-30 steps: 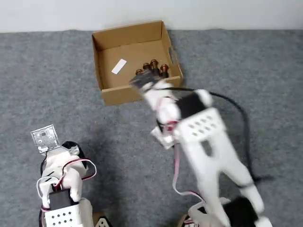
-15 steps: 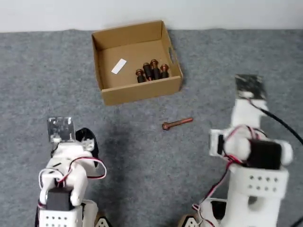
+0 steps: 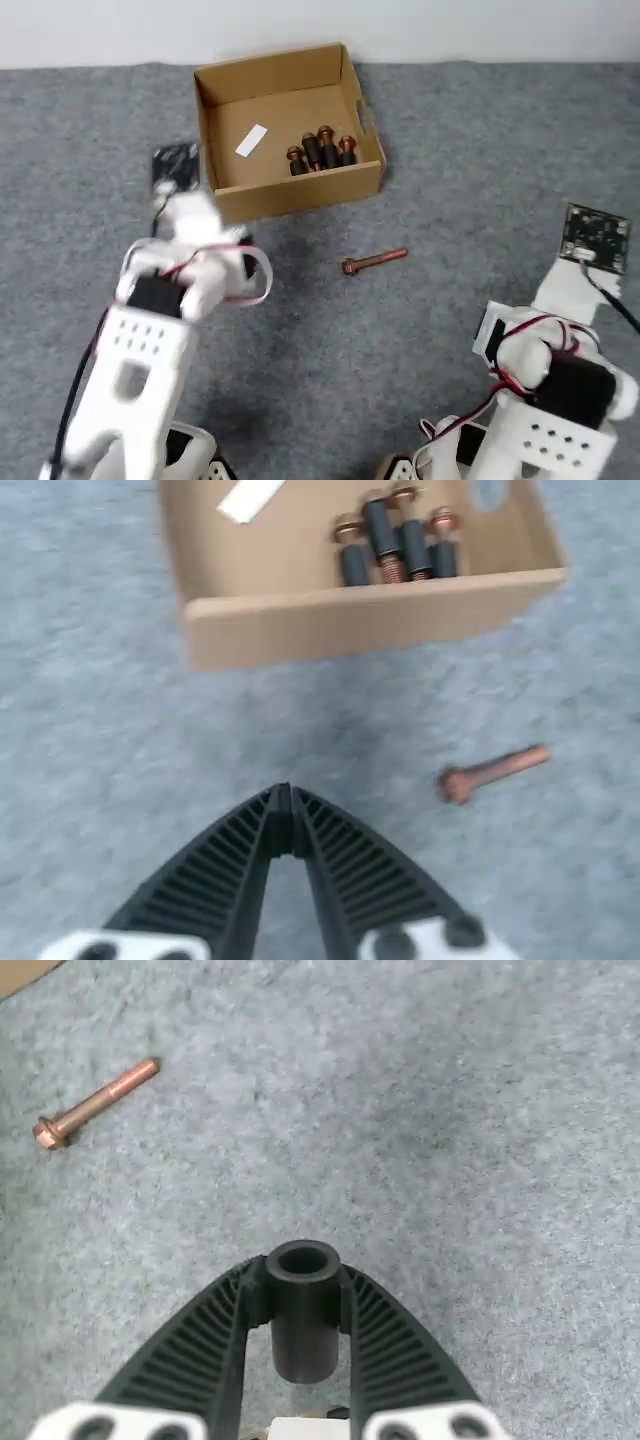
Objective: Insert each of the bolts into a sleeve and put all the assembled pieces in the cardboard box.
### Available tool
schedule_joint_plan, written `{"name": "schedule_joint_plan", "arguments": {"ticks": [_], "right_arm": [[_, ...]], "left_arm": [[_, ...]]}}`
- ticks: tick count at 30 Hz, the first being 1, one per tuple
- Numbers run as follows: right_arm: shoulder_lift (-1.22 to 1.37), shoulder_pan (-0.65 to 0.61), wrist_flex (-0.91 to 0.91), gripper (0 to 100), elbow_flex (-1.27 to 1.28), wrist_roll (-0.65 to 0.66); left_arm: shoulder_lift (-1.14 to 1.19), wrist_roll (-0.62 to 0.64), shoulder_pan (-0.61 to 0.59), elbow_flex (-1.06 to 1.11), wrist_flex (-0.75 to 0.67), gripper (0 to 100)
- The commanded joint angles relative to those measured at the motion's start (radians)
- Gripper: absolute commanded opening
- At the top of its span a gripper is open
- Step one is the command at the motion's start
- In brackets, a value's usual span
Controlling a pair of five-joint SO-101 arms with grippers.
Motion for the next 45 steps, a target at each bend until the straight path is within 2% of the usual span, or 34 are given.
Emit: {"name": "schedule_joint_plan", "arguments": {"ticks": [1,5,9,12,16,20,24,35,42,45], "right_arm": [[-0.015,0.03,-0.019,0.9,-0.008,-0.012],[-0.019,0.05,-0.019,0.9,-0.006,-0.012],[-0.019,0.058,-0.019,0.9,-0.006,-0.012],[-0.016,0.058,-0.019,0.9,-0.006,-0.014],[-0.012,0.058,-0.021,0.9,-0.006,-0.014],[-0.012,0.058,-0.021,0.9,-0.005,-0.014],[-0.012,0.058,-0.021,0.9,-0.005,-0.015],[-0.019,0.058,-0.024,0.9,0.038,-0.012],[-0.019,0.058,-0.024,0.9,0.037,-0.012],[-0.019,0.058,-0.024,0.9,0.037,-0.011]], "left_arm": [[0.184,0.044,0.08,-0.177,0.011,1],[0.342,-0.008,0.153,-0.285,0.038,1],[0.497,-0.241,0.196,-0.375,0.043,2],[0.6,-0.379,0.198,-0.443,0.044,9],[0.712,-0.465,0.196,-0.539,0.058,22],[0.848,-0.546,0.236,-0.684,0.163,24],[1.003,-0.563,0.259,-0.862,0.264,24],[1.393,-0.566,0.259,-1.374,0.41,24],[1.594,-0.603,0.305,-1.612,0.589,23],[1.66,-0.603,0.318,-1.701,0.647,18]]}}
